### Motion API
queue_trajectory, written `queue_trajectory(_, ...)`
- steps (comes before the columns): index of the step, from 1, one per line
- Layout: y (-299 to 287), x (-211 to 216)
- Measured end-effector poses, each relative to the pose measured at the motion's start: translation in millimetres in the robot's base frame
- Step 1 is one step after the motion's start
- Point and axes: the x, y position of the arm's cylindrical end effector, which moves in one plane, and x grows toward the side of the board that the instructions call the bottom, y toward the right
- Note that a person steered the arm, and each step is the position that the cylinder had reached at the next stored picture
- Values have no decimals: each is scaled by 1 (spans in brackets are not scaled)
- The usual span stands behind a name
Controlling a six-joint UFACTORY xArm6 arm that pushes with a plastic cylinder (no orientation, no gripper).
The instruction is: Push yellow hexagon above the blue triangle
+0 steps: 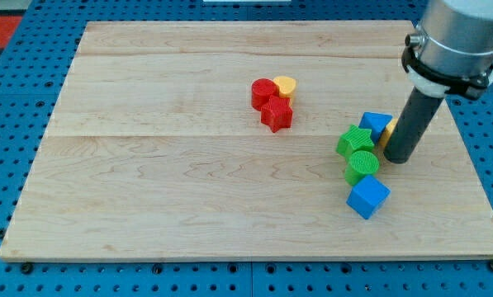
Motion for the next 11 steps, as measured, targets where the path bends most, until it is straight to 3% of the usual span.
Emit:
queue_trajectory(6,61,-31)
queue_trajectory(7,55,-52)
queue_trajectory(9,-15,-59)
queue_trajectory(11,-26,-66)
